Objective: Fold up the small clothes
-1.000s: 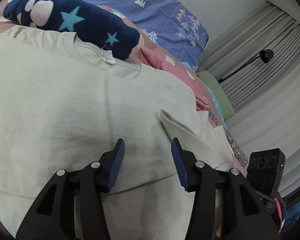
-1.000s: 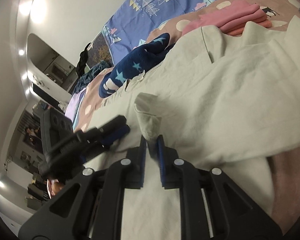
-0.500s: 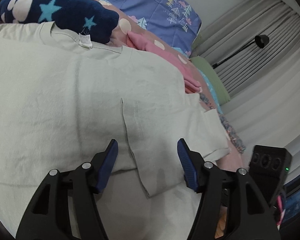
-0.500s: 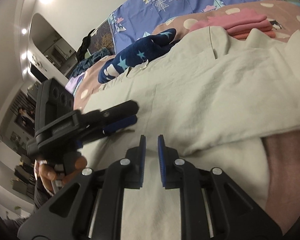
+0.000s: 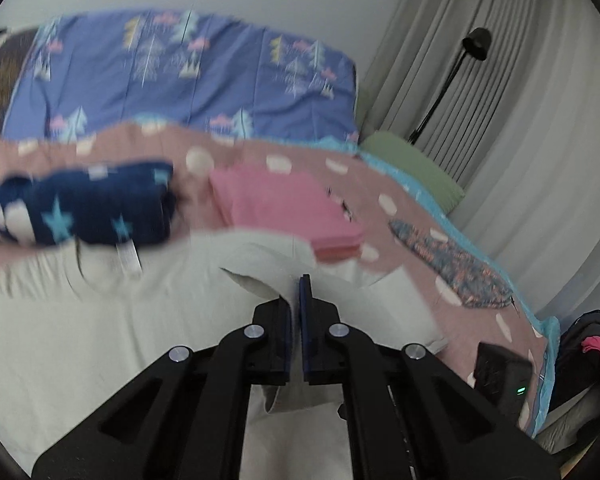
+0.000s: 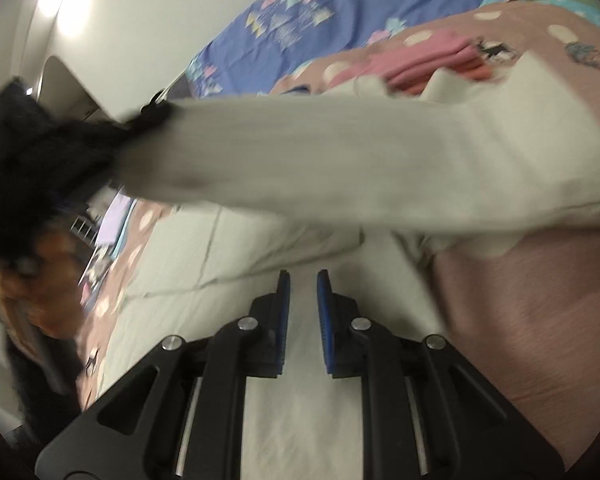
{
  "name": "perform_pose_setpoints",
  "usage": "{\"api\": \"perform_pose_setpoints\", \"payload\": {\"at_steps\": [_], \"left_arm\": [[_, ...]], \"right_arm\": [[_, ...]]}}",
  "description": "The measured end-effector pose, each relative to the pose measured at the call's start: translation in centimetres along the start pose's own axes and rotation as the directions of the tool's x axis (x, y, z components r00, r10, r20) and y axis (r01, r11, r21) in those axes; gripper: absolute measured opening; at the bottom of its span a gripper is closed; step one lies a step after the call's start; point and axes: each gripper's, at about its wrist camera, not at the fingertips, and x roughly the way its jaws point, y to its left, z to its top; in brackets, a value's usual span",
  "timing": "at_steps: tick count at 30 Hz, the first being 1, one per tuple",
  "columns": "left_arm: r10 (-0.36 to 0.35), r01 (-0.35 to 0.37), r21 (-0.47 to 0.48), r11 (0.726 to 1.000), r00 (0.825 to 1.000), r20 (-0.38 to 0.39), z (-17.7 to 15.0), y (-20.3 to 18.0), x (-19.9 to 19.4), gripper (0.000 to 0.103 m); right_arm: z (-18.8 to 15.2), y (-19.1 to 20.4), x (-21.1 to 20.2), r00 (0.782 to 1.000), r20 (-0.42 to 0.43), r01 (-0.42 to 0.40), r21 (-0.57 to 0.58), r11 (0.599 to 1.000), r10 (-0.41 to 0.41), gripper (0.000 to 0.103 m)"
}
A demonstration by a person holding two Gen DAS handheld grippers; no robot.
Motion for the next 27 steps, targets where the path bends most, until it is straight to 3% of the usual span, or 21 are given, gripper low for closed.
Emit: {"api": "perform_pose_setpoints", "payload": {"at_steps": [4, 7, 14, 16, 19, 21, 27], "left_arm": [[0.046, -0.05, 0.067, 0.997, 0.997, 0.059, 2.4, -1.3, -2.5, 0.003], [0.103, -0.11, 0.091, 0.99, 0.991, 0.081, 2.7, -1.0, -3.3, 0.003], [0.215, -0.215, -0.005, 0.977, 0.974, 0.077, 3.1, 3.5, -5.4, 0.003], [0.252, -0.252, -0.013, 0.968, 0.963, 0.093, 3.0, 4.9, -6.7, 0.003], [0.301, -0.298, -0.042, 0.954, 0.949, 0.096, 2.7, 7.6, -8.4, 0.003], [0.347, -0.343, -0.061, 0.937, 0.933, 0.091, 1.9, 9.8, -9.5, 0.003], [0.41, -0.399, -0.18, 0.899, 0.912, 0.025, -1.3, 16.8, -11.2, 0.003]], "right_arm": [[1.2, 0.4, 0.6, 0.997, 0.061, 0.039, -0.025, 0.999, -0.038, 0.016], [1.1, -0.6, 2.6, 0.986, -0.005, 0.165, 0.003, 0.986, -0.165, 0.016], [0.5, -0.7, 2.3, 0.986, -0.012, 0.167, -0.005, 0.986, -0.167, 0.018], [0.4, -0.3, 2.0, 0.989, -0.019, 0.146, -0.029, 0.989, -0.146, 0.03], [0.0, 0.6, 1.3, 0.991, -0.047, 0.118, -0.092, 0.989, -0.123, 0.04], [-0.4, 1.3, 1.0, 0.99, -0.054, 0.12, -0.142, 0.983, -0.129, 0.042], [-1.1, 1.4, 0.9, 0.986, -0.067, 0.142, -0.159, 0.977, -0.154, 0.043]]}}
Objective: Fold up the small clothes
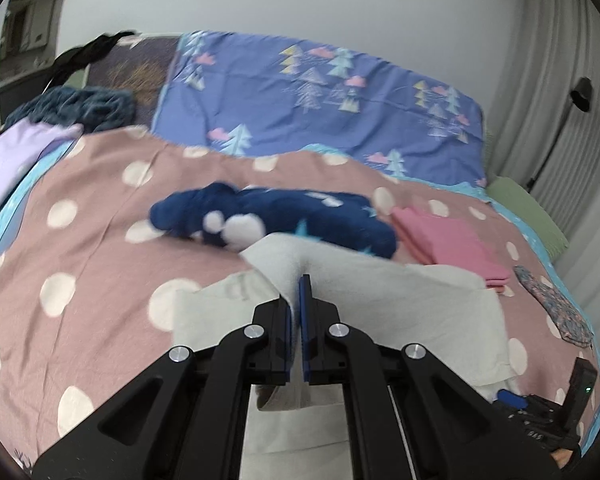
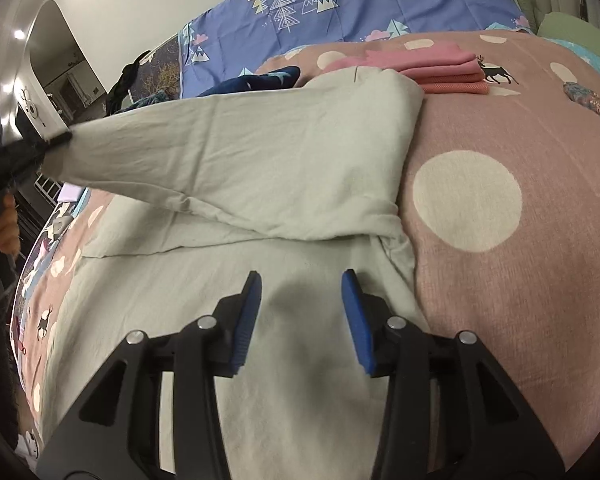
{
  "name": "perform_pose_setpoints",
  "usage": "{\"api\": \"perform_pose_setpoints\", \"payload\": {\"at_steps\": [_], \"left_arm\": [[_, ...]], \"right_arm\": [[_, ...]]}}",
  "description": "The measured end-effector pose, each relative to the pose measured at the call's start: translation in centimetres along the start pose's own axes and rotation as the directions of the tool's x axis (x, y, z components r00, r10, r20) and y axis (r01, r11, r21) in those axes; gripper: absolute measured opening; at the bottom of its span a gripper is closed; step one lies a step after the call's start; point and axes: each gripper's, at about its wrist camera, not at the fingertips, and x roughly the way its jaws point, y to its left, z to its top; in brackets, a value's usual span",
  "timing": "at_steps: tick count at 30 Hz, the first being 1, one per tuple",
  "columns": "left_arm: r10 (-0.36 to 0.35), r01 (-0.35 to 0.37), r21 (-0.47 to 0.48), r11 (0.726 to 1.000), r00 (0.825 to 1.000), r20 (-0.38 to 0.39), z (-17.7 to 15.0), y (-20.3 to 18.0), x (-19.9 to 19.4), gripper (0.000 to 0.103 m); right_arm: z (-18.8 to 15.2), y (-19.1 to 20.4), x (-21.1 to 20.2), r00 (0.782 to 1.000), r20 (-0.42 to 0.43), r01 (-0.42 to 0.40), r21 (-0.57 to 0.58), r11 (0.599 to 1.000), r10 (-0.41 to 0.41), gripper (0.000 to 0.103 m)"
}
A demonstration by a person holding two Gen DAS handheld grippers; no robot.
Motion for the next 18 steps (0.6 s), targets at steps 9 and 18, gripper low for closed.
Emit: {"api": "perform_pose_setpoints", "payload": {"at_steps": [9, 18], "left_arm": [[0.06, -0.067, -0.033, 0.997, 0.981, -0.185, -6.2, 6.0, 5.1, 0.011], [0.016, -0.036, -0.102, 0.994, 0.982, -0.188, -6.9, 7.5, 6.3, 0.034]], "right_arm": [[-0.7, 0.5, -0.6, 1.0, -0.008, 0.011, -0.054, 0.998, -0.011, 0.05], [-0.9, 0.8, -1.3, 1.0, -0.029, 0.008, -0.093, 0.996, -0.01, 0.052]]}}
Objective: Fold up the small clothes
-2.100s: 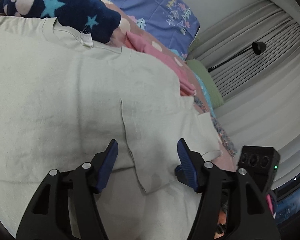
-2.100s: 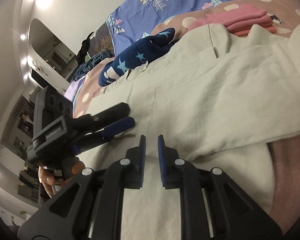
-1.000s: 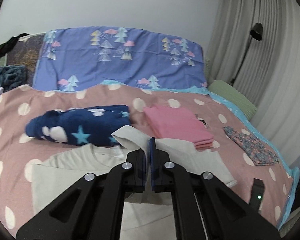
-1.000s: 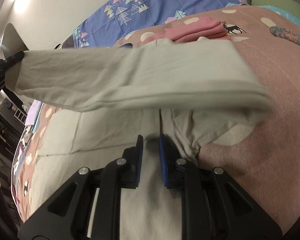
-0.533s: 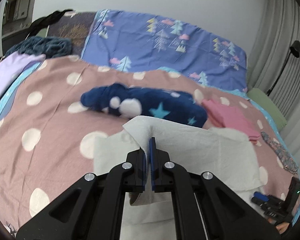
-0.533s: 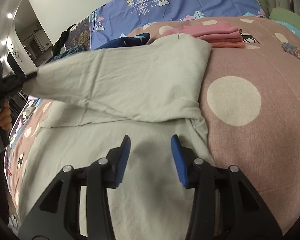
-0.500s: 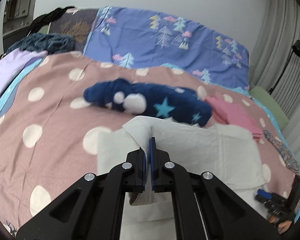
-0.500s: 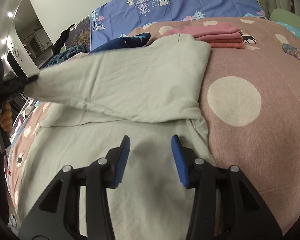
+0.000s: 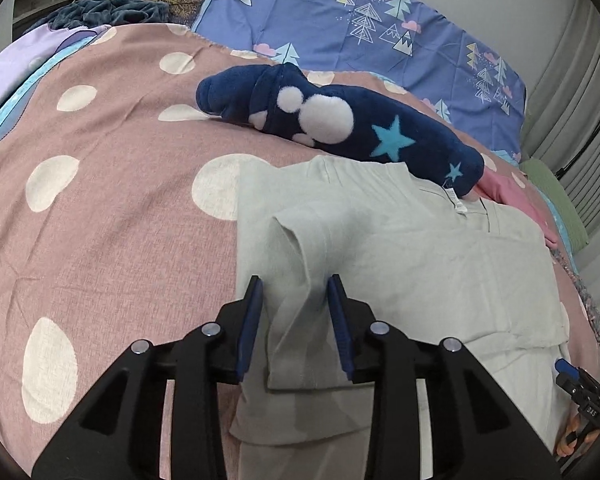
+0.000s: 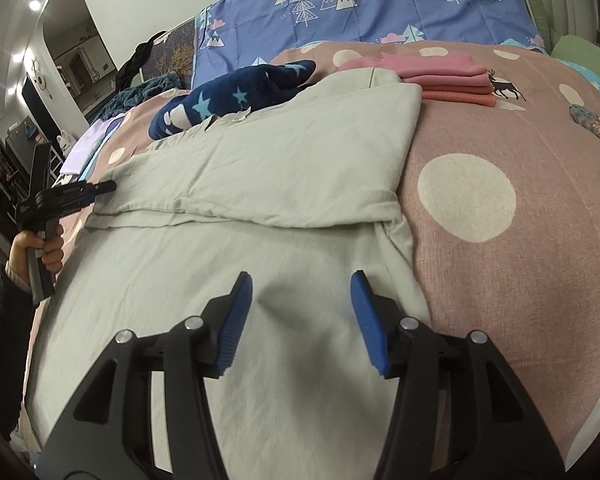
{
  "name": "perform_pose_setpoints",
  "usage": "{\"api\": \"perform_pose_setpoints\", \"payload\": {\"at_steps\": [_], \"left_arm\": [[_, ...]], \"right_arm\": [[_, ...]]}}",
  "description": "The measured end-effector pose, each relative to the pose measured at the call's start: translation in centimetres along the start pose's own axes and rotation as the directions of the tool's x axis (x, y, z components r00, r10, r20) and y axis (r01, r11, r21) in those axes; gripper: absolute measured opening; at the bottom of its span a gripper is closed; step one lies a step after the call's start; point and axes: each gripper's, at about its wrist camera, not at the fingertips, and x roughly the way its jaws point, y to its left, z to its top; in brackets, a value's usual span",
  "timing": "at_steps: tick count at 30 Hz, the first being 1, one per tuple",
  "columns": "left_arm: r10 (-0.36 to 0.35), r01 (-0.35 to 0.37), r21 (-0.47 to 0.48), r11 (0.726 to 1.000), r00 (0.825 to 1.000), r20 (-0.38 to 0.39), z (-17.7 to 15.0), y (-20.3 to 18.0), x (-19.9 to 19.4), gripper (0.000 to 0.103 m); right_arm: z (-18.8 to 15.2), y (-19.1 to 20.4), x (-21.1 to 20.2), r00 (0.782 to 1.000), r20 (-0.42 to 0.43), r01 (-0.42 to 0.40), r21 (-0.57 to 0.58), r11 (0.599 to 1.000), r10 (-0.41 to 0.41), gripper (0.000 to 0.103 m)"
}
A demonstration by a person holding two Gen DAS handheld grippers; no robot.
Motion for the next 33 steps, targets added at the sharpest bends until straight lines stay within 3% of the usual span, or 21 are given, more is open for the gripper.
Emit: {"api": "perform_pose_setpoints", "payload": {"at_steps": [7, 8, 9, 12, 14, 17, 18, 20, 22, 25, 27, 29, 30, 32, 33], "left_arm": [[-0.022, 0.023, 0.032, 0.999, 1.0, -0.019, 2.8, -1.8, 1.9, 0.032], [-0.009, 0.009, 0.023, 1.0, 1.0, -0.014, 3.3, -1.8, 2.1, 0.025], [0.004, -0.004, 0.02, 1.0, 1.0, 0.0, 3.6, -1.9, 2.1, 0.0], [0.003, -0.01, 0.061, 0.998, 0.993, 0.117, 3.8, -2.8, 0.2, 0.0], [0.054, -0.077, 0.133, 0.988, 0.984, 0.167, 3.3, -3.7, -0.3, 0.001], [0.214, -0.242, 0.215, 0.946, 0.966, 0.146, 2.6, -3.9, 1.4, 0.007], [0.267, -0.29, 0.23, 0.929, 0.955, 0.127, 2.3, -3.7, 2.0, 0.016], [0.295, -0.32, 0.227, 0.92, 0.946, 0.135, 1.9, -3.6, 1.7, 0.019], [0.263, -0.297, 0.227, 0.928, 0.95, 0.168, 1.4, -4.4, 0.1, 0.022], [0.133, -0.181, 0.274, 0.944, 0.974, 0.186, 0.0, -6.5, -1.9, 0.034], [0.091, -0.136, 0.319, 0.938, 0.984, 0.152, -1.1, -7.9, -1.5, 0.035], [0.081, -0.102, 0.353, 0.93, 0.994, 0.073, -2.5, -9.3, 0.4, 0.035], [0.089, -0.095, 0.375, 0.922, 0.995, 0.035, -3.3, -9.9, 1.5, 0.035], [0.163, -0.172, 0.437, 0.883, 0.985, 0.059, -4.3, -11.2, 2.4, 0.036], [0.172, -0.183, 0.445, 0.876, 0.983, 0.067, -4.3, -11.5, 2.2, 0.036]], "right_arm": [[-0.1, -0.1, 0.4, 1.0, -0.001, 0.006, 0.007, 1.0, -0.006, 0.054], [-0.2, 0.0, 0.5, 1.0, 0.001, 0.008, 0.004, 1.0, -0.008, 0.055], [-0.2, 0.1, 0.5, 1.0, 0.002, 0.01, 0.001, 1.0, -0.01, 0.055], [-0.3, 0.1, 0.5, 1.0, 0.009, 0.008, -0.001, 1.0, -0.008, 0.056], [-0.3, -0.2, 0.5, 1.0, 0.01, -0.002, 0.009, 1.0, 0.002, 0.056], [-0.3, -0.2, 0.6, 1.0, 0.01, 0.003, 0.013, 1.0, -0.003, 0.056], [-0.3, 0.0, 0.6, 1.0, 0.011, 0.012, 0.007, 1.0, -0.012, 0.056], [-0.3, 0.3, 0.4, 0.999, 0.019, 0.046, -0.004, 0.999, -0.046, 0.052], [-0.3, 0.1, -0.1, 0.992, 0.043, 0.115, 0.013, 0.993, -0.116, 0.032], [-0.3, -1.4, -0.9, 0.975, 0.061, 0.208, 0.106, 0.972, -0.216, 0.003], [-0.2, -1.5, -1.2, 0.966, 0.064, 0.243, 0.113, 0.963, -0.251, 0.002], [0.4, -0.4, -1.4, 0.947, 0.073, 0.311, 0.043, 0.949, -0.314, 0.003], [0.8, -0.1, -1.4, 0.937, 0.083, 0.339, 0.013, 0.941, -0.339, 0.009], [2.2, 0.2, -1.5, 0.923, 0.103, 0.375, -0.014, 0.927, -0.372, 0.023], [3.4, 0.0, -1.5, 0.928, 0.104, 0.361, -0.006, 0.932, -0.359, 0.029]]}}
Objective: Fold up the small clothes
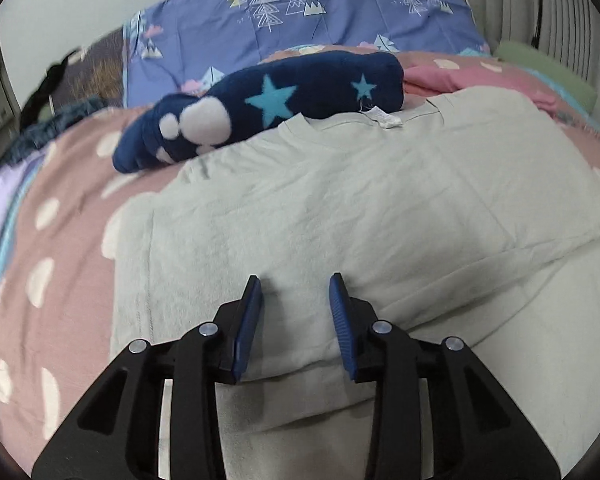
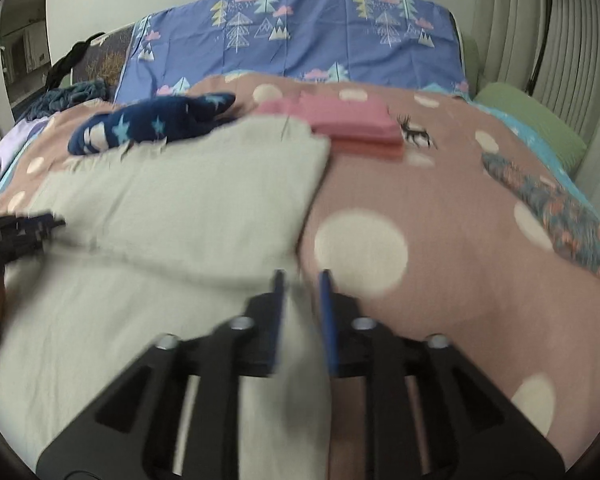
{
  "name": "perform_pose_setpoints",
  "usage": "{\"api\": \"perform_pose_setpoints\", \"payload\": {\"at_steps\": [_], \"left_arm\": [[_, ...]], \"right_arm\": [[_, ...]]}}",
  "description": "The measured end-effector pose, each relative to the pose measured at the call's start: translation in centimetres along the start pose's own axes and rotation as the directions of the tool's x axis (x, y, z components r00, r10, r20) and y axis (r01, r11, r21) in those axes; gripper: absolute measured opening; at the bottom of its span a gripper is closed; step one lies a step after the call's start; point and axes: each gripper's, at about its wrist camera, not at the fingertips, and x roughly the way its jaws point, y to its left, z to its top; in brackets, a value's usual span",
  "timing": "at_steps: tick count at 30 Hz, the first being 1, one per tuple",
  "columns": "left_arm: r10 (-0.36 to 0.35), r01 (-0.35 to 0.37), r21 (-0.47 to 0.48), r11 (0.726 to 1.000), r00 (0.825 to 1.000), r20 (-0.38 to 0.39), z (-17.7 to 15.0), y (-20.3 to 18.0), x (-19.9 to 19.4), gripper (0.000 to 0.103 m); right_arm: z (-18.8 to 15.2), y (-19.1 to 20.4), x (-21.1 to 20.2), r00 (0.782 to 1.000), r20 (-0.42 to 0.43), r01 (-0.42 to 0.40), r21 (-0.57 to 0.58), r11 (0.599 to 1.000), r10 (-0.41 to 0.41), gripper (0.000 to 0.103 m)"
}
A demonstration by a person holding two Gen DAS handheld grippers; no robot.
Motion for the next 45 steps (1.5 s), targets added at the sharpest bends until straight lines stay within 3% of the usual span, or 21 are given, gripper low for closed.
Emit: {"api": "perform_pose_setpoints", "payload": {"at_steps": [4, 6, 9, 11, 12, 15, 17, 19, 20, 22, 25, 27, 29, 30, 32, 33, 37, 40, 43, 45], "left_arm": [[-0.041, 0.041, -0.041, 0.998, 0.999, 0.0, -0.2, 0.9, 0.0, 0.037], [-0.064, 0.064, -0.064, 0.996, 0.998, 0.003, -0.3, 1.4, 0.0, 0.038], [-0.064, 0.064, -0.066, 0.996, 0.998, 0.002, -0.2, 1.1, 0.4, 0.038], [-0.055, 0.055, -0.059, 0.997, 0.998, 0.003, -0.3, 0.7, 0.4, 0.039], [-0.054, 0.054, -0.059, 0.997, 0.999, 0.004, -0.3, 0.6, 0.4, 0.039], [-0.066, 0.066, -0.067, 0.996, 0.998, 0.006, -0.3, 0.9, 0.4, 0.039], [-0.069, 0.069, -0.071, 0.995, 0.998, 0.006, -0.4, 1.0, 0.3, 0.04], [-0.061, 0.062, -0.072, 0.995, 0.998, 0.006, -0.4, 1.0, 0.4, 0.044], [-0.06, 0.06, -0.075, 0.995, 0.998, 0.006, -0.4, 1.0, 0.4, 0.044], [-0.07, 0.07, -0.083, 0.994, 0.998, 0.007, -0.4, 1.2, 0.4, 0.047], [-0.084, 0.085, -0.091, 0.992, 0.996, 0.009, -0.4, 1.4, 0.4, 0.049], [-0.086, 0.086, -0.091, 0.992, 0.996, 0.01, -0.4, 1.4, 0.4, 0.049], [-0.085, 0.085, -0.091, 0.992, 0.996, 0.01, -0.4, 1.4, 0.4, 0.05], [-0.085, 0.086, -0.091, 0.992, 0.996, 0.01, -0.4, 1.4, 0.4, 0.05], [-0.085, 0.085, -0.092, 0.992, 0.996, 0.011, -0.4, 1.4, 0.4, 0.052], [-0.088, 0.089, -0.094, 0.992, 0.996, 0.013, -0.4, 1.5, 0.4, 0.054], [-0.101, 0.103, -0.107, 0.989, 0.995, 0.022, -0.5, 1.8, 0.2, 0.055], [-0.11, 0.112, -0.142, 0.984, 0.994, 0.027, -1.2, 2.8, -1.2, 0.055], [-0.133, 0.137, -0.145, 0.98, 0.99, 0.037, -4.0, 4.0, -4.2, 0.055], [-0.124, 0.123, -0.14, 0.983, 0.992, 0.004, -6.3, 4.6, -5.5, 0.055]], "right_arm": [[5.2, -1.1, 4.3, 0.99, -0.066, -0.117, 0.075, 0.99, 0.122, 0.051], [7.2, -2.2, 7.8, 0.983, -0.113, -0.124, 0.15, 0.981, 0.142, 0.057], [8.2, -3.9, 12.3, 0.953, -0.154, -0.204, 0.307, 0.929, 0.26, 0.065], [8.6, -4.3, 12.7, 0.955, -0.102, -0.227, 0.356, 0.907, 0.279, 0.022], [8.8, -4.1, 12.6, 0.954, -0.105, -0.233, 0.331, 0.914, 0.281, 0.004], [9.4, -3.2, 10.5, 0.984, -0.064, -0.151, 0.225, 0.963, 0.169, 0.002], [9.4, -3.0, 10.0, 0.998, -0.04, -0.031, 0.163, 0.986, 0.038, 0.002], [9.0, -3.5, 11.4, 0.993, -0.075, 0.097, 0.135, 0.986, -0.088, 0.0], [8.7, -4.0, 12.3, 0.989, -0.11, 0.115, 0.132, 0.985, -0.101, 0.0], [8.3, -5.3, 12.1, 0.995, -0.098, 0.046, 0.198, 0.979, -0.027, 0.001], [8.3, -5.1, 8.6, 1.0, -0.012, 0.006, 0.227, 0.974, -0.003, 0.004], [7.3, -2.8, 5.3, 0.995, 0.044, -0.093, 0.145, 0.985, 0.088, 0.005], [5.5, -0.5, 3.2, 0.985, 0.035, -0.171, 0.044, 0.984, 0.17, 0.016], [3.9, 0.7, 3.0, 0.985, -0.009, -0.174, -0.008, 0.985, 0.174, 0.018], [0.9, 1.6, 4.9, 0.992, -0.117, -0.067, -0.082, 0.994, 0.057, 0.018], [-0.8, 1.5, 5.9, 0.994, -0.106, -0.025, -0.11, 0.994, 0.013, 0.018], [-0.3, 0.1, 6.2, 0.992, -0.12, -0.046, 0.012, 0.999, 0.047, 0.018], [-0.6, 0.9, 6.2, 0.994, -0.108, -0.015, -0.044, 0.999, 0.011, 0.018], [-1.2, 0.7, 4.7, 0.994, -0.109, -0.019, -0.054, 0.998, 0.013, 0.019], [-1.7, 0.4, 3.9, 0.994, -0.108, -0.025, -0.054, 0.998, 0.019, 0.019]]}}
